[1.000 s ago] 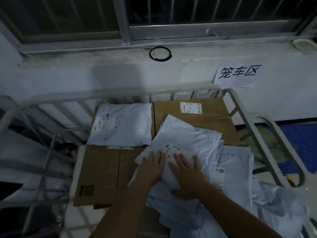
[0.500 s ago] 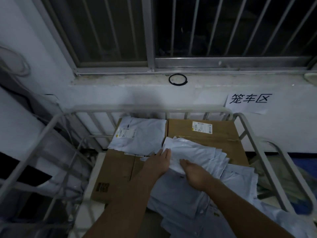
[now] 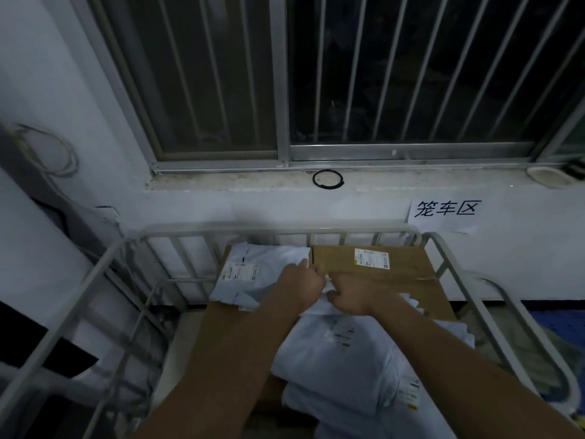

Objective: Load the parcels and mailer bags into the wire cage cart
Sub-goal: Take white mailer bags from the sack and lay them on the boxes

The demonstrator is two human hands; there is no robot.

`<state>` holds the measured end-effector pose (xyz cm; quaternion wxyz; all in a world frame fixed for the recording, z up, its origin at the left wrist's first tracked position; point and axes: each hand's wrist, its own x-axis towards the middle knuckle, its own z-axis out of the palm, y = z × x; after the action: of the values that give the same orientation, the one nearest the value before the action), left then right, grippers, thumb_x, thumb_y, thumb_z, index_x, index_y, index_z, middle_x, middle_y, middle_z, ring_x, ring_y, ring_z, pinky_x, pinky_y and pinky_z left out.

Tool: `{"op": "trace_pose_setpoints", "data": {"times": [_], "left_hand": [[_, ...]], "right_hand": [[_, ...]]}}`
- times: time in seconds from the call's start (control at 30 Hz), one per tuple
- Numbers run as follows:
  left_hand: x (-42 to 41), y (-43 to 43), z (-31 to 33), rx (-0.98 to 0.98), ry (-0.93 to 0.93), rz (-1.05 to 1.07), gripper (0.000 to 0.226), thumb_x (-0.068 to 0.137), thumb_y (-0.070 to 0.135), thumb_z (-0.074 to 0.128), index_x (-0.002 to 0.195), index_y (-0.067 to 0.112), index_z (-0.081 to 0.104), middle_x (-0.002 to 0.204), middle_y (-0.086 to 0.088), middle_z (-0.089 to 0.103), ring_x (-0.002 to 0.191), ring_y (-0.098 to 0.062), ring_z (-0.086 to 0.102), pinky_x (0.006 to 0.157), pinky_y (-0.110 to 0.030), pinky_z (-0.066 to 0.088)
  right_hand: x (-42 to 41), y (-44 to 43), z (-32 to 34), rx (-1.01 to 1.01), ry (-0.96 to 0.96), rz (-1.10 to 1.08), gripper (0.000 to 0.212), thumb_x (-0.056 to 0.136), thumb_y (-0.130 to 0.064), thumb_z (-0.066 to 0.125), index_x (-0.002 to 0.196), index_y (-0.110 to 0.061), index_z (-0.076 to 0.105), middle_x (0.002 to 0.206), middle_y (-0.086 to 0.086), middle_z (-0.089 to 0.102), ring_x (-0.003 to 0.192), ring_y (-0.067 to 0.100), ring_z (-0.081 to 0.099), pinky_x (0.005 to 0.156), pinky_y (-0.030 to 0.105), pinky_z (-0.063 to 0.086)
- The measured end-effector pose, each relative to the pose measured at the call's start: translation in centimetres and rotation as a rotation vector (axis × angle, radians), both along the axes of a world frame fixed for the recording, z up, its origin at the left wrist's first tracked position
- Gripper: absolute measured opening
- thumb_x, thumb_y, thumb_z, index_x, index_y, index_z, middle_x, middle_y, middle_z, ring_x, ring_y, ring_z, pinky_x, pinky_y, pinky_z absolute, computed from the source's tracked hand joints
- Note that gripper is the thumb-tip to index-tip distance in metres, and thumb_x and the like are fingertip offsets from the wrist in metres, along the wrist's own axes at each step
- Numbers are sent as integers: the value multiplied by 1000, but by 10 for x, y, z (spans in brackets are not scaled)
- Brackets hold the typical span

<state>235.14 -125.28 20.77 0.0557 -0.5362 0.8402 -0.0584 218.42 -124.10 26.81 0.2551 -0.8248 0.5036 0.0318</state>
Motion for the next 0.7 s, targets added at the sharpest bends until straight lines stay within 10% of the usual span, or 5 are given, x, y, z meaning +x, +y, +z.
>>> {"op": "trace_pose_setpoints", "data": {"times": [0.1,0.17,0.27,0.5,0.7], "left_hand": [[24,8,37,62,89,-61,45,86,18,53,123,-5,63,95,-18,72,87,-33,70,53,-38,57],[43,12,52,67,66,-53,54,100,15,32,153,6,33,146,-14,51,131,-33,52,89,-49,54],[70,12,68,58,-92,-45,61,106,15,35,160,23,8,164,-3,22,150,-25,23,117,-51,26],[127,23,72,141,-44,44,64,105,39,37,160,26,6,166,-1,16,152,-25,16,119,-54,19],[153,46,62,203,1,117,94,90,47,64,159,14,9,154,-13,38,131,-31,47,103,-38,40]], "right_hand": [[-15,1,5,105,22,18,106,69,-71,75,154,-24,30,151,-5,40,139,20,40,113,32,32],[-26,0,3,58,95,-20,132,55,-89,66,159,-26,15,164,-2,17,151,23,17,120,39,19],[-26,-3,-11,-77,203,-43,129,67,-75,72,160,-24,-2,168,4,0,154,28,2,121,46,19],[43,-5,-29,-41,42,-147,48,106,-32,40,148,-10,43,145,19,51,128,36,51,100,34,38],[94,-4,-42,-132,212,-105,64,96,-11,54,154,-15,28,138,20,56,120,39,56,96,42,47]]}}
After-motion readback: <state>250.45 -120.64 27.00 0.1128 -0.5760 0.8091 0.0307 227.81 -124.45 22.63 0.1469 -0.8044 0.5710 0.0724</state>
